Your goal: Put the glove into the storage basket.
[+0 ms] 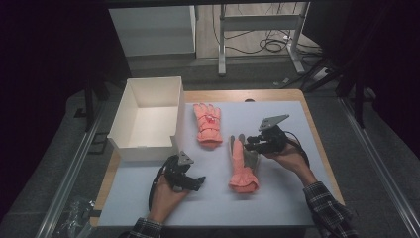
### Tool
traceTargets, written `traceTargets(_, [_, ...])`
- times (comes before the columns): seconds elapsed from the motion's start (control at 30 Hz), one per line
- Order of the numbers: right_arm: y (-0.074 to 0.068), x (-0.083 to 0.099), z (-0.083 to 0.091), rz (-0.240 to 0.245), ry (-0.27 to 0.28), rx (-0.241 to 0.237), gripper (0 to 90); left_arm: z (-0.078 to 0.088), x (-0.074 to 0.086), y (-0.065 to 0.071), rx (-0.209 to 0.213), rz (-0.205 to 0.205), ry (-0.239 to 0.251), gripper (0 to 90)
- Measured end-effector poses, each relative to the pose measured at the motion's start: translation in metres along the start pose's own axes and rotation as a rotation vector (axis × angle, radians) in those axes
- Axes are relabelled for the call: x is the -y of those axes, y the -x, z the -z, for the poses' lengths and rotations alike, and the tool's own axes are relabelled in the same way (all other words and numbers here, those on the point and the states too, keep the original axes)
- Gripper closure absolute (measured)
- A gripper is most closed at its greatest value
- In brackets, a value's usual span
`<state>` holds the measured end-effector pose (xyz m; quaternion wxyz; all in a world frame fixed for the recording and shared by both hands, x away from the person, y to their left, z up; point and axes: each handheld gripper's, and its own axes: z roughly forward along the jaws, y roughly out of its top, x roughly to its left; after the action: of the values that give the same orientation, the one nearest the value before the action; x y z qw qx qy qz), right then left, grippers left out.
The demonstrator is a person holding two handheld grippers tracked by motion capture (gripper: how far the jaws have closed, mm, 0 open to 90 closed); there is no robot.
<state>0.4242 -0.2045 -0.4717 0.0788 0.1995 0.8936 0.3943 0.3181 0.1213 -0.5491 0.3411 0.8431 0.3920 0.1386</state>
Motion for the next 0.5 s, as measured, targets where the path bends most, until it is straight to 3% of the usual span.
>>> traceTargets(0.27, [0.005,-0.025,-0.014,-0.057,0.018,0.066,52.6,0.000,0.000,0.000,-0.001,-0.001,0.001,0.5])
traceTargets(0.5, [0.007,-0.050,-0.034,-0.113,0.039,0.070,48.6,0.000,0.000,0.000,0.000,-0.001,0.002,0.5])
